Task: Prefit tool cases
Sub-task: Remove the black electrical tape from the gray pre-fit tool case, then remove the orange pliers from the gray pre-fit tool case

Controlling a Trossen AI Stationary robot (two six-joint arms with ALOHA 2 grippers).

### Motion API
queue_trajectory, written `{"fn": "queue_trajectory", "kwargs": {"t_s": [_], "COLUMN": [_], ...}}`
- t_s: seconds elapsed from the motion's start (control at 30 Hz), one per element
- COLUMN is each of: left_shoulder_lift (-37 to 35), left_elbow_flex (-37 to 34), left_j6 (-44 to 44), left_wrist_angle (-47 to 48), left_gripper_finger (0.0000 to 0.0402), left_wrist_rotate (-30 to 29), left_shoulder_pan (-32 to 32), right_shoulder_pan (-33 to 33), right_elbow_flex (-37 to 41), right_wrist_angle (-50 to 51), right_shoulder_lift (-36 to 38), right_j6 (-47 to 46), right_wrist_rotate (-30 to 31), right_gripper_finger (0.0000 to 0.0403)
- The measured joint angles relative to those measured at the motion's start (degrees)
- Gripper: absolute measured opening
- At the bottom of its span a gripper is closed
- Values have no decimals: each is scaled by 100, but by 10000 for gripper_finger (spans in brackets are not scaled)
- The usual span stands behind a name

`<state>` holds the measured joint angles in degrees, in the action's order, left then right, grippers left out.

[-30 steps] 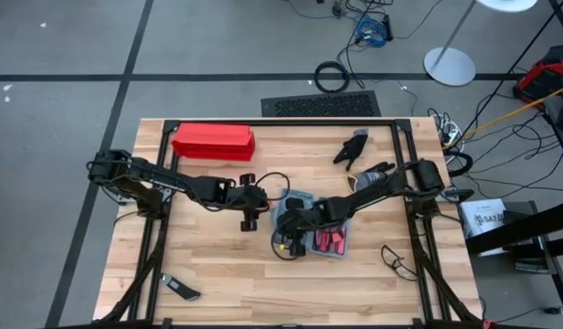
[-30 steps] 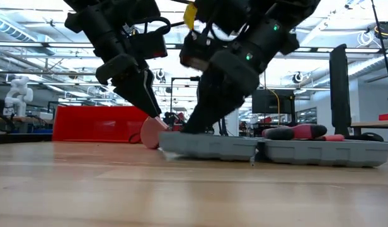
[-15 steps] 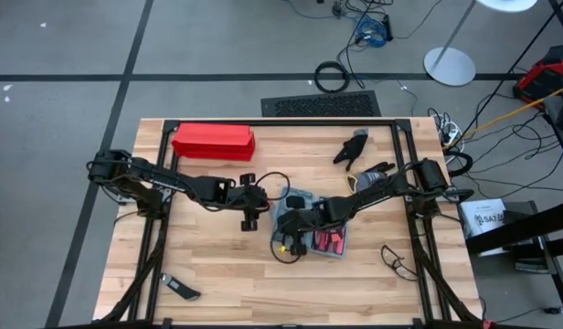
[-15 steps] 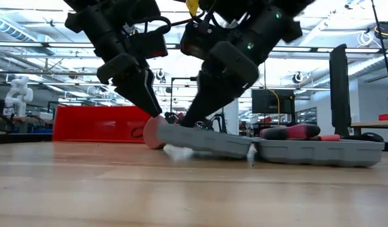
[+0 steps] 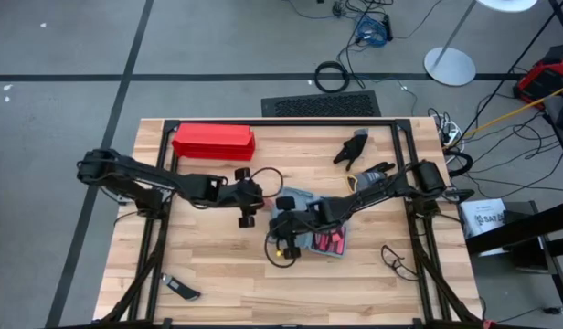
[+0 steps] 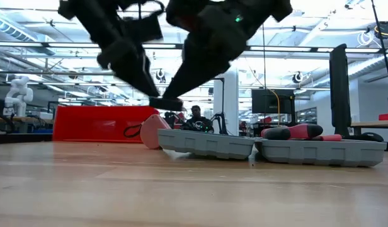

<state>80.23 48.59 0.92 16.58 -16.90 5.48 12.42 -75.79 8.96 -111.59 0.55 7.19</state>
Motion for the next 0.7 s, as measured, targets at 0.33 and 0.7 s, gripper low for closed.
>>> {"fn": "queue_trajectory", "kwargs": {"t_s": [0.33, 0.7], "left_shoulder_lift": [-850, -755], "left_elbow_flex": [3, 3], "left_j6": [95, -49], "left_wrist_angle": [44, 99], "left_gripper_finger": [203, 203], "left_wrist_rotate": [-298, -309], "left_shoulder_pan": [7, 75], "right_shoulder_pan": [-197, -268], "right_elbow_flex": [-2, -2], "right_wrist_angle": [-498, 57], "right_shoulder_lift": [-159, 186], "right_j6": [105, 127], "right_wrist_rotate": [-2, 68], "right_gripper_finger": [61, 123]}}
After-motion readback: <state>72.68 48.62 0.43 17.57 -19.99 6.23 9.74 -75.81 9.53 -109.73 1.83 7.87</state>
